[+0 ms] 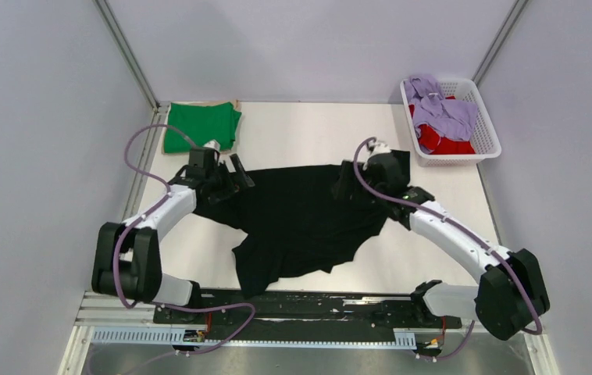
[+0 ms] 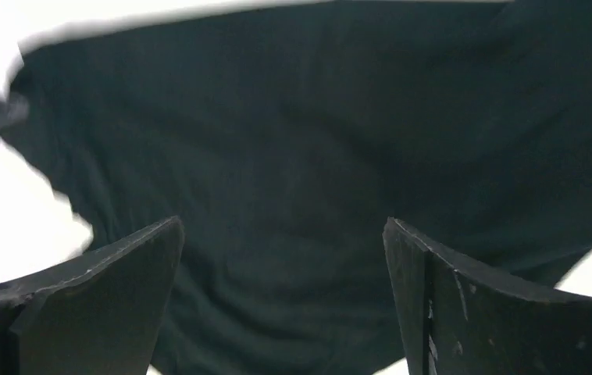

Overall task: Fold and stack the t-shirts
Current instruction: Flatten out the tshirt

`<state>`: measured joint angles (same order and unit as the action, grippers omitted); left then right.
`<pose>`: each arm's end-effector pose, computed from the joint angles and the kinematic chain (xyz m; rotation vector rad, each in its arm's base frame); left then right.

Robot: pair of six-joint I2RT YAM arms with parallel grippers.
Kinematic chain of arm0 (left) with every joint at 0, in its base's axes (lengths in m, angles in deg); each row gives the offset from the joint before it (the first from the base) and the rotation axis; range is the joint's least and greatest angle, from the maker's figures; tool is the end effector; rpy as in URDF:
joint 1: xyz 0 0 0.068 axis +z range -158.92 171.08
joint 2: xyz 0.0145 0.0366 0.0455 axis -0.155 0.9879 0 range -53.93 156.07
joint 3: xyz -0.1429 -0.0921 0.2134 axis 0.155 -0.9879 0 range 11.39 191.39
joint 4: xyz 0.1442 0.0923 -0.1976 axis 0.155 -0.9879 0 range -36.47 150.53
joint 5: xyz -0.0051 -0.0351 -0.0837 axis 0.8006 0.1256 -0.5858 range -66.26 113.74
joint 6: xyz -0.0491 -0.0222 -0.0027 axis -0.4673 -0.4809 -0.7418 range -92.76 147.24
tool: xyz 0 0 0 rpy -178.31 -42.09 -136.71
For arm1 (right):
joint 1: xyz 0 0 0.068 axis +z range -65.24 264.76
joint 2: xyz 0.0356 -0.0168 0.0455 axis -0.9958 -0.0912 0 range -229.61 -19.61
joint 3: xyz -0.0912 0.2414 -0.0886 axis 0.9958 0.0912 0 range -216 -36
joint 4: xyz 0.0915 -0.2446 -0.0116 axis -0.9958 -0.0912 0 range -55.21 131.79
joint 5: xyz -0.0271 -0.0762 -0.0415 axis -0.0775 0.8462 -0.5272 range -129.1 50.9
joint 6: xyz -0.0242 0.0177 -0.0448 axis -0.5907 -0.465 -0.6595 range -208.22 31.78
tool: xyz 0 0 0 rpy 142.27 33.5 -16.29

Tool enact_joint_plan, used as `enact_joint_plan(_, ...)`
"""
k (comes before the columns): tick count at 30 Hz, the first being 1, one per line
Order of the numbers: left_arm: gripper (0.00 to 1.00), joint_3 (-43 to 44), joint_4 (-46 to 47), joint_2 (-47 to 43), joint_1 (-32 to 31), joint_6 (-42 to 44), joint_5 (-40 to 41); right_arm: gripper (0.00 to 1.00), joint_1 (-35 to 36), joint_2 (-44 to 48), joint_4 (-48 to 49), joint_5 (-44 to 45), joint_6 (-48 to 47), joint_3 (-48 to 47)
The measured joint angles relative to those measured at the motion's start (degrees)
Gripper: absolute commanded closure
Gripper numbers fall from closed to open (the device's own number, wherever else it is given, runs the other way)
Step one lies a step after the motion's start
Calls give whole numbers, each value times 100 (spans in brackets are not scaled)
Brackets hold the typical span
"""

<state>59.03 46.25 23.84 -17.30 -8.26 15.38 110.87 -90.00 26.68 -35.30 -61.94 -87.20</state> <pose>0.2803 -0.0465 0.2239 -0.4913 2.3517 -0.5398 0.2461 0.1179 0.2766 0.0420 2.2030 0.4482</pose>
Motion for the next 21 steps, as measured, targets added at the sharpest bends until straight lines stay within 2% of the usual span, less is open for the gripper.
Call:
enact_joint_plan(4,0,-120,313,791,-437,-66,-487,0,667,-280,-105,-649,511,741)
enact_joint_plan(9,0,-94,1012,1443,-911,-210,-914,0,741,-782,-153,-734,1003,1005)
enact_joint_plan(15,0,131,1718,1932,-1185,-446,-1287,0,402,-1565,22,-542,1340,772)
enact_joint_plan(21,0,125,1897,1971,-1493,-570,-1152,0,-350,-2411,245,-551,1412,-4)
